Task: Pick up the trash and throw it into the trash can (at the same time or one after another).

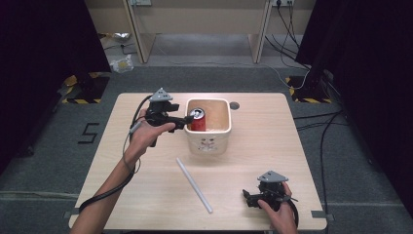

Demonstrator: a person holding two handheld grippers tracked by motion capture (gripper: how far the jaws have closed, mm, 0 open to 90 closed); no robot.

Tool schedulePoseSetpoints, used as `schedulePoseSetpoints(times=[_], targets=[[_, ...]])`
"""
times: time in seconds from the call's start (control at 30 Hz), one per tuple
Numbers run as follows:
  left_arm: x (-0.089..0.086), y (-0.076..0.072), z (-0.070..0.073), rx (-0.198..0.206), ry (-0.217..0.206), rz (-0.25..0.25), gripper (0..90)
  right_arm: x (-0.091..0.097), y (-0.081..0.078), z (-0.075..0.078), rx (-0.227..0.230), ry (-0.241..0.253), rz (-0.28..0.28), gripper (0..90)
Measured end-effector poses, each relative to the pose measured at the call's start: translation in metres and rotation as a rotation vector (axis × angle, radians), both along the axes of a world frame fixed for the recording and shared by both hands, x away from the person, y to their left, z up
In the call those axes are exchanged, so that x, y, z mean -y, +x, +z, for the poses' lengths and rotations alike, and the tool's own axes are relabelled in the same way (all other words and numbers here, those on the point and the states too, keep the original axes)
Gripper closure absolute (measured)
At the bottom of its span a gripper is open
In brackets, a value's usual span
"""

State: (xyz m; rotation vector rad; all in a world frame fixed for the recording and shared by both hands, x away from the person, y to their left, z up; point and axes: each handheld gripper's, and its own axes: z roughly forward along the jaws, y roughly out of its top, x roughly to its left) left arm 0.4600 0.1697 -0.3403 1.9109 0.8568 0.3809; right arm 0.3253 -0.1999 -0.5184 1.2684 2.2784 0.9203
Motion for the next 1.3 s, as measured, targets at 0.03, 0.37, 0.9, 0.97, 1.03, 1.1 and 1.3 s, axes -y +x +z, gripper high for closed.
schedulePoseSetpoints(times=[0.03, 0.37, 0.9, 0.97, 1.03, 1.1, 1.3], targets=[[-0.001, -0.002, 0.0, 0.002, 0.0, -0.001, 22.0, 0.0, 0.0, 0.0, 0.001, -0.001, 0.0, 0.2], [-0.011, -0.02, -0.007, -0.003, -0.024, -0.001, 21.6, 0.0, 0.0, 0.0, 0.0, -0.001, 0.0, 0.2], [-0.024, -0.049, -0.034, -0.019, -0.046, 0.033, 20.8, 0.0, 0.0, 0.0, -0.002, -0.002, 0.0, 0.2], [-0.024, -0.054, -0.04, -0.022, -0.043, 0.042, 20.8, 0.0, 0.0, 0.0, -0.003, -0.001, -0.001, 0.2], [-0.025, -0.059, -0.048, -0.031, -0.048, 0.041, 20.8, 0.0, 0.0, 0.0, -0.002, -0.002, 0.0, 0.2], [-0.025, -0.063, -0.053, -0.036, -0.046, 0.039, 20.8, 0.0, 0.0, 0.0, -0.002, -0.002, 0.0, 0.2], [-0.022, -0.072, -0.066, -0.041, -0.036, 0.047, 20.9, 0.0, 0.0, 0.0, -0.003, -0.002, 0.0, 0.2]])
